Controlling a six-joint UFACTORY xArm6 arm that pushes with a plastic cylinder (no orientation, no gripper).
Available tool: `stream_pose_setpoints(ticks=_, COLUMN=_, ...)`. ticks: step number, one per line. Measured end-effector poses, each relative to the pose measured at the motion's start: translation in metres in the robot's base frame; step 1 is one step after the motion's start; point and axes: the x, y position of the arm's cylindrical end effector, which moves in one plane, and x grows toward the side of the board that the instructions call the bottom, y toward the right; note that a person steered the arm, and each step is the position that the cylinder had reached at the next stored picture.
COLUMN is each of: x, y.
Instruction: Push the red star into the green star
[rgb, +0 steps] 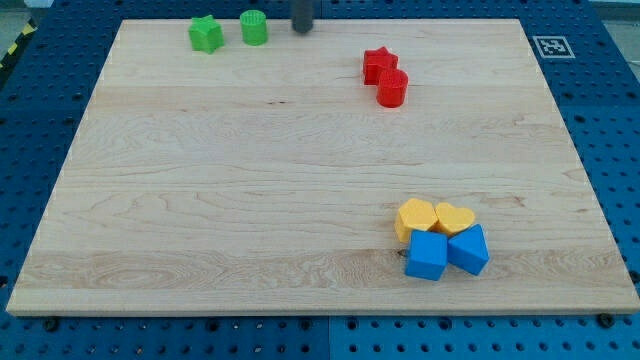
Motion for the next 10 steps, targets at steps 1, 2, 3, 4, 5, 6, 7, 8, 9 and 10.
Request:
stream_pose_setpoints(ticks=1, x=0.019, y=-0.044)
stream_pose_setpoints(ticks=2, x=0.022, y=-0.063)
stream_pose_setpoints(ticks=3, x=0.020, y=-0.028)
stream_pose_setpoints(ticks=4, x=0.010, y=0.031)
stream_pose_setpoints(ticks=5, x=0.011, y=0.137)
stream_pose_setpoints(ticks=6, x=0.048, y=0.222)
stream_pose_setpoints(ticks=7, x=0.095, y=0.225)
stream_pose_setpoints(ticks=8, x=0.103, y=0.165)
stream_pose_setpoints(ticks=9, x=0.103, y=0.073)
stream_pose_setpoints(ticks=10, x=0.103, y=0.020)
